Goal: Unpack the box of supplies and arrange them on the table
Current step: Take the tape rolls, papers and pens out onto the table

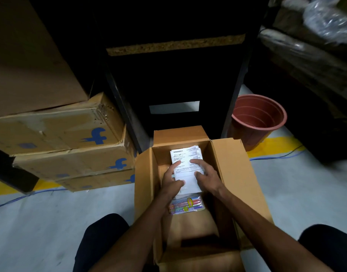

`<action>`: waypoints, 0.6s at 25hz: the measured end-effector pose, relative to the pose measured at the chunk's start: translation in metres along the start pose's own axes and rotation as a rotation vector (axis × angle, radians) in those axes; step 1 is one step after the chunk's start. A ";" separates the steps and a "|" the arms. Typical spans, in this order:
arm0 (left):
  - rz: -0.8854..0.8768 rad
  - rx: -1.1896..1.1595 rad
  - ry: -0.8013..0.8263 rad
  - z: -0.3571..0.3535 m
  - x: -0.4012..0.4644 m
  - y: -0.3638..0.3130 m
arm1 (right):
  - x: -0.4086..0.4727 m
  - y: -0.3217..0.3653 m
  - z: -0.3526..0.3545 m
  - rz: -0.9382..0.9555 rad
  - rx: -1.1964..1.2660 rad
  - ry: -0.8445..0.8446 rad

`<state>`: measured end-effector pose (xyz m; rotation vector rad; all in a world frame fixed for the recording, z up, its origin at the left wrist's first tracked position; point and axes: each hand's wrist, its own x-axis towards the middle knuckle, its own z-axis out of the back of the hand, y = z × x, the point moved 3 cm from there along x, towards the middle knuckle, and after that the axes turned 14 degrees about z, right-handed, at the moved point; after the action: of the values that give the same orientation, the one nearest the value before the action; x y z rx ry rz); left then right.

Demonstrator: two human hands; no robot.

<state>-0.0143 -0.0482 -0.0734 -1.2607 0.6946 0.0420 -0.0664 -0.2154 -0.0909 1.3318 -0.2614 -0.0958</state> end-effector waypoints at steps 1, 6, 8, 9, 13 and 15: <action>-0.009 0.014 0.016 0.001 -0.003 -0.005 | 0.002 0.004 0.003 -0.008 0.013 0.015; -0.032 0.071 0.074 0.009 -0.009 -0.028 | 0.009 0.019 0.021 0.007 0.087 0.110; -0.012 0.069 0.061 0.008 -0.023 -0.040 | 0.009 0.035 0.025 -0.014 0.098 0.128; 0.001 0.074 0.050 0.007 -0.032 -0.046 | 0.007 0.044 0.027 -0.028 0.101 0.132; 0.053 0.044 0.004 0.011 -0.080 -0.077 | -0.009 0.094 0.030 -0.070 0.128 0.134; 0.077 0.020 0.004 0.014 -0.108 -0.100 | -0.017 0.126 0.036 -0.098 0.140 0.122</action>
<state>-0.0544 -0.0321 0.0677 -1.2152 0.7452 0.0953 -0.1013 -0.2160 0.0361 1.4839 -0.1007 -0.0799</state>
